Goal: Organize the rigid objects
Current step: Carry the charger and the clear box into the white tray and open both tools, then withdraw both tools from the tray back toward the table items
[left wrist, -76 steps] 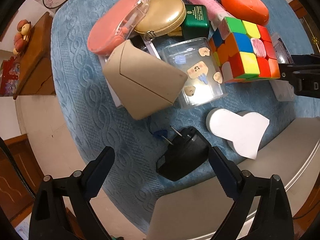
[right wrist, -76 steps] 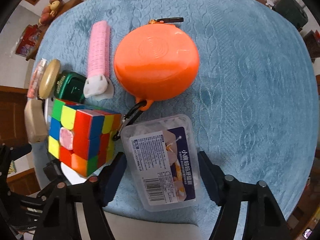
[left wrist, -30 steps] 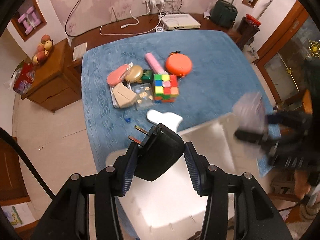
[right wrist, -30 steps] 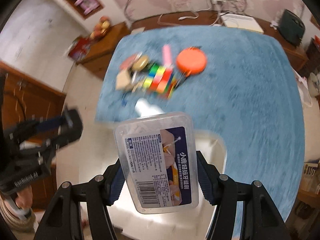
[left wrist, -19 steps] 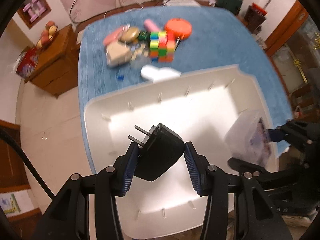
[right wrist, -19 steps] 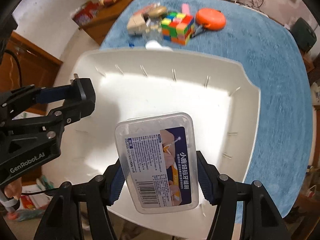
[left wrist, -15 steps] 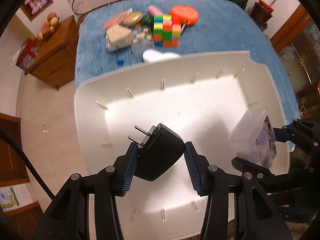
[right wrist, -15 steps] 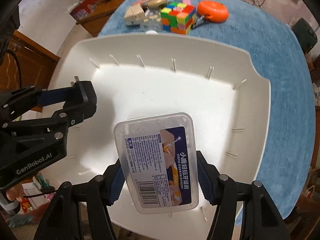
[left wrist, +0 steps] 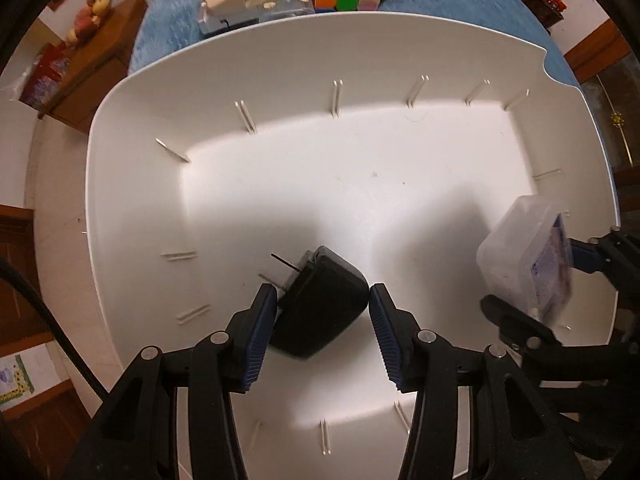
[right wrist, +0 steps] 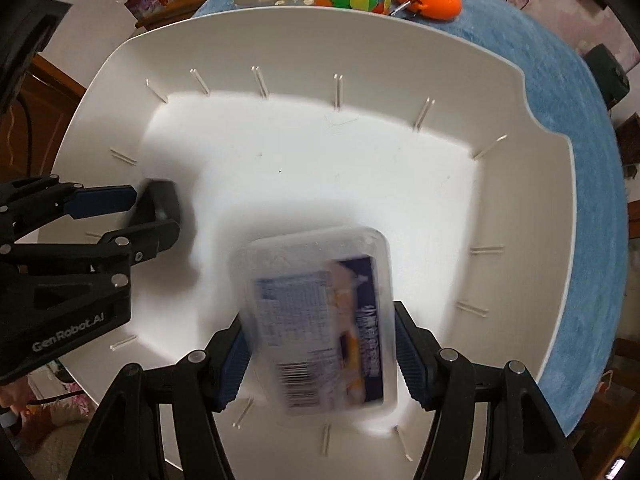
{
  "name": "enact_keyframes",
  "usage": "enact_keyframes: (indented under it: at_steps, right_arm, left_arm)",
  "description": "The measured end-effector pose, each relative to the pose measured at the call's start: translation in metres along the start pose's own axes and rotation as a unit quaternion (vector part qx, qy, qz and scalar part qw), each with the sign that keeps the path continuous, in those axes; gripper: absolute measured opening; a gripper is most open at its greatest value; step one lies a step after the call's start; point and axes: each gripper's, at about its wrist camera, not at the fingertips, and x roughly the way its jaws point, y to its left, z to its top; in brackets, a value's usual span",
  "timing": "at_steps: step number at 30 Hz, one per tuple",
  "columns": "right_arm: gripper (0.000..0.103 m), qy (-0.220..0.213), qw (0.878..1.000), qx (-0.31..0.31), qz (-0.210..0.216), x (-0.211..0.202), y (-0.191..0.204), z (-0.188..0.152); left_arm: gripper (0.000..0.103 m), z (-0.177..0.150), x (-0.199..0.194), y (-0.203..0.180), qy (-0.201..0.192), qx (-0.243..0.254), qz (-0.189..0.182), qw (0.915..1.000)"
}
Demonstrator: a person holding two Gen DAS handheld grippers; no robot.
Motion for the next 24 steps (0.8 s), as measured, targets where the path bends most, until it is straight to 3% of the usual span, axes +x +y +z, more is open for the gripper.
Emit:
enact_keyframes:
  at_steps: [3,9,12,18,20,24]
  right_arm:
    - [0.077,-0.011,1.000,0.012,0.011,-0.003,-0.002,0.004]
    - [0.077,-0.021,0.998,0.052,0.025,-0.018,-0.010,0.009]
    - [0.077,-0.040,0.995,0.076,0.044,-0.036,-0.017,0.006]
    - [0.078,-0.061,0.990,0.124,0.040,-0.063,-0.021,0.003]
    - [0.078,-0.086,0.986,0.131,0.055,-0.074,-0.024,0.000]
    - [0.078,-0.125,0.985,0.111,0.033,-0.099,-0.015,0.004]
  left_arm:
    - [0.072,0.000,-0.007,0.001,-0.007,0.016,0.013,0.9998]
    - [0.075,0.002,-0.033,0.005,-0.040,0.048,0.033,0.9975]
    - [0.075,0.006,-0.046,0.008,-0.056,0.056,0.033,0.9963]
    - [0.075,0.011,-0.072,0.012,-0.103,0.069,0.029,0.9919]
    - [0.075,0.015,-0.083,0.017,-0.112,0.067,0.021,0.9913]
    - [0.075,0.023,-0.101,0.015,-0.131,0.057,0.015,0.9896]
